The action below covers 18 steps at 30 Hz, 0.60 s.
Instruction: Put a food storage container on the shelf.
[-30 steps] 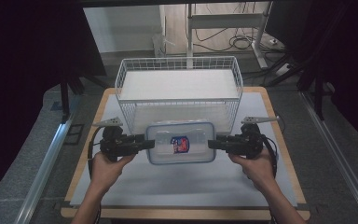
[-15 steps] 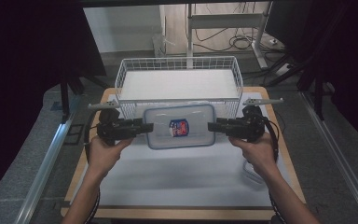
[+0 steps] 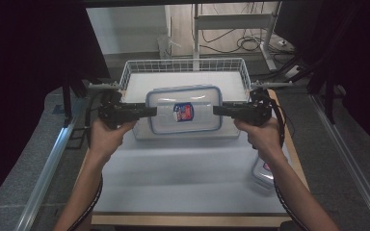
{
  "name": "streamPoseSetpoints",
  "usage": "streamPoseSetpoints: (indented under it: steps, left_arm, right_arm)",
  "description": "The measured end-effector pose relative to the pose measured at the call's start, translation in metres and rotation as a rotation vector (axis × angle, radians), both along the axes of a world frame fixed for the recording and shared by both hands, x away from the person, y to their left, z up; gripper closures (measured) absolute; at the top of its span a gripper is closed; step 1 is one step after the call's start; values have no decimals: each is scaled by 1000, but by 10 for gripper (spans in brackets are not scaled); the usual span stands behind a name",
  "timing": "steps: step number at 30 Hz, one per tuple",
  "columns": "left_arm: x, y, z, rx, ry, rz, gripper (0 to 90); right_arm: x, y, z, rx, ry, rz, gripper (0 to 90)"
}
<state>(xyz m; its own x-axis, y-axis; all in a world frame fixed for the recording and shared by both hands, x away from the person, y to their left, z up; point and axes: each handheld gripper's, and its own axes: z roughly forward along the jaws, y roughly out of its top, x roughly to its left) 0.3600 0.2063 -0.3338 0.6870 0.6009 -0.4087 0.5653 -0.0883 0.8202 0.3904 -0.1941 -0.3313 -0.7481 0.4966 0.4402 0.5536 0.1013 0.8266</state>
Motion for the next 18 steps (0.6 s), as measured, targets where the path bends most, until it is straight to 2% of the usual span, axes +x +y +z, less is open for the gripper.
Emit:
streamPoseSetpoints:
  steps: [9, 18]
  left_arm:
    - [24, 0, 18, 5, 8, 15, 513]
    - [53, 0, 31, -15, 10, 40, 510]
  right_arm:
    - [25, 1, 10, 29, 17, -12, 551]
    - [49, 2, 17, 47, 44, -37, 547]
